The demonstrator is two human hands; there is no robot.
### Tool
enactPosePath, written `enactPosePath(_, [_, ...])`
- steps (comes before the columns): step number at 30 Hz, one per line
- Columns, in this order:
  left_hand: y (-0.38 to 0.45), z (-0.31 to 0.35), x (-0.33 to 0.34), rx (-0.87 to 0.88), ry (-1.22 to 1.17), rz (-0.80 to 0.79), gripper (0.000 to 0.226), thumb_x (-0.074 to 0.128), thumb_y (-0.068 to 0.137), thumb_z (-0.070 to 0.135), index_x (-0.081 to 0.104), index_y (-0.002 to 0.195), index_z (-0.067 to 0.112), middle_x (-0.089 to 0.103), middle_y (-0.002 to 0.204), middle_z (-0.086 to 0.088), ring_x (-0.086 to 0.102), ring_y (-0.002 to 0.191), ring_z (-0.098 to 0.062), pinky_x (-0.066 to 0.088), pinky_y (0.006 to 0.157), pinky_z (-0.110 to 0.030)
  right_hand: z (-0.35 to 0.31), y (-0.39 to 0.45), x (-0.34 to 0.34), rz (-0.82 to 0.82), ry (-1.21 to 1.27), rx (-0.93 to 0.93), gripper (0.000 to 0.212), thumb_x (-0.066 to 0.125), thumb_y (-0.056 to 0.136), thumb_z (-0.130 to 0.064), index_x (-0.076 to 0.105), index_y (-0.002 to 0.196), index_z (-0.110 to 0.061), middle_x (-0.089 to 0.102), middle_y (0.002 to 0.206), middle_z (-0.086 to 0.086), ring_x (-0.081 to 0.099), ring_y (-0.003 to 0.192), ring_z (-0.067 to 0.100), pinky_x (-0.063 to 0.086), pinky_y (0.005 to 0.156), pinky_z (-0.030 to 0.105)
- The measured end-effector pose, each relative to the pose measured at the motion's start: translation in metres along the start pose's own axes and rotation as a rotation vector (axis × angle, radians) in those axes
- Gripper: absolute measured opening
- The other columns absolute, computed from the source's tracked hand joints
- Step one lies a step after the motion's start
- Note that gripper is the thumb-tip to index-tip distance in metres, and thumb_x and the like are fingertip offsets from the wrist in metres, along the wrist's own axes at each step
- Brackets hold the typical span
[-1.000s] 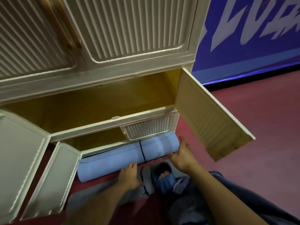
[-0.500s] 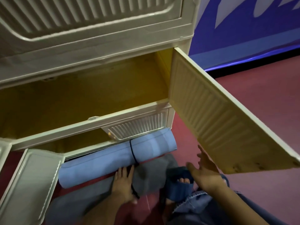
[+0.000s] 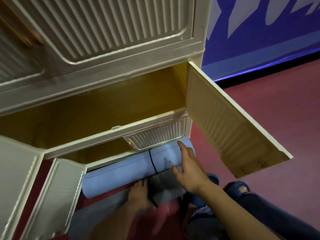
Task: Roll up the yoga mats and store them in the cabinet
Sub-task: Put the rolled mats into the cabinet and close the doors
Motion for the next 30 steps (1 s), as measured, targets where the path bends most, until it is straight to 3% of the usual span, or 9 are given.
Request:
enactPosePath(2, [0.004, 0.006, 0.001, -0.018, 0.075, -0.059, 0.146, 0.086, 0.057, 0.069, 0.0, 0.163, 0.018, 0.008, 0.166, -0.016, 0.014, 0.153, -0.037, 0.021, 0.125, -0.047, 0.008, -0.005, 0.009, -0.049, -0.027, -0.031, 0.087, 0.062, 0.099, -0.028, 0.002, 0.162, -0.027, 0.016, 0.161, -0.003, 0.034, 0.142, 0.022, 0.031, 0.107, 0.023])
enactPosePath(5, [0.01, 0.008, 0.018, -0.047, 0.086, -0.058, 0.156, 0.088, 0.051, 0.07, -0.008, 0.162, 0.017, -0.003, 0.166, -0.018, 0.003, 0.154, -0.041, 0.013, 0.126, -0.053, 0.036, -0.019, 0.012, -0.106, -0.07, 0.007, 0.09, 0.064, 0.096, -0.033, 0.002, 0.161, -0.033, 0.018, 0.16, -0.005, 0.048, 0.13, 0.024, 0.046, 0.102, 0.036])
enactPosePath(9, [0.02, -0.001, 0.036, -0.029, 0.151, -0.01, 0.162, 0.088, 0.052, 0.071, -0.018, 0.161, 0.016, -0.001, 0.168, -0.021, 0.002, 0.156, -0.038, 0.006, 0.127, -0.049, 0.073, -0.031, 0.001, -0.02, -0.036, 0.172, 0.087, 0.064, 0.092, -0.036, 0.009, 0.16, -0.034, 0.029, 0.153, 0.0, 0.063, 0.108, 0.029, 0.052, 0.092, 0.039])
enactPosePath(11, [0.025, -0.009, 0.043, 0.009, 0.169, 0.014, 0.16, 0.086, 0.053, 0.072, -0.018, 0.161, 0.016, 0.001, 0.167, -0.023, 0.001, 0.156, -0.038, 0.001, 0.128, -0.048, 0.079, -0.031, 0.0, -0.054, -0.125, 0.14, 0.087, 0.052, 0.086, -0.053, 0.009, 0.16, -0.035, 0.03, 0.149, -0.001, 0.064, 0.103, 0.03, 0.054, 0.088, 0.042])
enactPosePath(13, [0.032, -0.018, 0.05, 0.045, 0.16, 0.037, 0.159, 0.083, 0.048, 0.075, -0.011, 0.162, 0.018, 0.009, 0.167, -0.02, 0.009, 0.156, -0.037, 0.01, 0.128, -0.046, 0.07, -0.026, 0.006, -0.103, -0.177, 0.067, 0.091, 0.039, 0.08, -0.062, 0.006, 0.16, -0.034, 0.027, 0.152, -0.003, 0.059, 0.116, 0.027, 0.05, 0.094, 0.038])
enactPosePath(16, [0.034, -0.025, 0.049, 0.09, 0.083, 0.11, 0.151, 0.076, 0.038, 0.073, 0.007, 0.162, 0.023, 0.034, 0.16, -0.01, 0.037, 0.146, -0.03, 0.034, 0.119, -0.04, 0.042, -0.015, 0.014, -0.114, -0.152, -0.046, 0.087, 0.052, 0.092, -0.053, 0.001, 0.16, -0.036, 0.02, 0.159, -0.006, 0.048, 0.131, 0.023, 0.043, 0.106, 0.035])
enactPosePath(22, [-0.014, -0.033, 0.011, 0.041, -0.049, 0.126, 0.138, 0.072, 0.044, 0.077, 0.015, 0.161, 0.031, 0.039, 0.157, 0.004, 0.044, 0.141, -0.018, 0.038, 0.115, -0.032, -0.023, 0.02, 0.011, -0.044, -0.226, -0.189, 0.088, 0.061, 0.095, -0.037, 0.001, 0.159, -0.031, 0.029, 0.154, 0.0, 0.051, 0.125, 0.029, 0.048, 0.1, 0.047])
enactPosePath(25, [-0.06, -0.039, -0.032, -0.013, -0.126, 0.166, 0.13, 0.068, 0.049, 0.079, 0.021, 0.16, 0.03, 0.048, 0.148, 0.003, 0.052, 0.13, -0.021, 0.046, 0.105, -0.034, -0.06, 0.026, 0.017, -0.099, -0.477, -0.285, 0.089, 0.059, 0.097, -0.034, -0.001, 0.162, -0.022, 0.024, 0.161, 0.005, 0.038, 0.14, 0.033, 0.035, 0.113, 0.052])
enactPosePath(30, [-0.112, -0.066, -0.111, -0.09, -0.186, 0.323, 0.115, 0.054, 0.049, 0.073, 0.04, 0.152, 0.024, 0.07, 0.12, 0.0, 0.068, 0.101, -0.018, 0.052, 0.082, -0.028, -0.125, 0.007, 0.083, -0.305, -1.061, -0.712, 0.082, 0.05, 0.104, -0.034, -0.007, 0.162, -0.026, -0.009, 0.17, 0.015, -0.012, 0.156, 0.035, -0.009, 0.12, 0.063])
Point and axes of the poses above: each hand's wrist, its own y-axis towards the middle knuckle, its own x-axis out of the palm, z = x × y, the point moved 2 cm from there along y, towards the middle knuckle
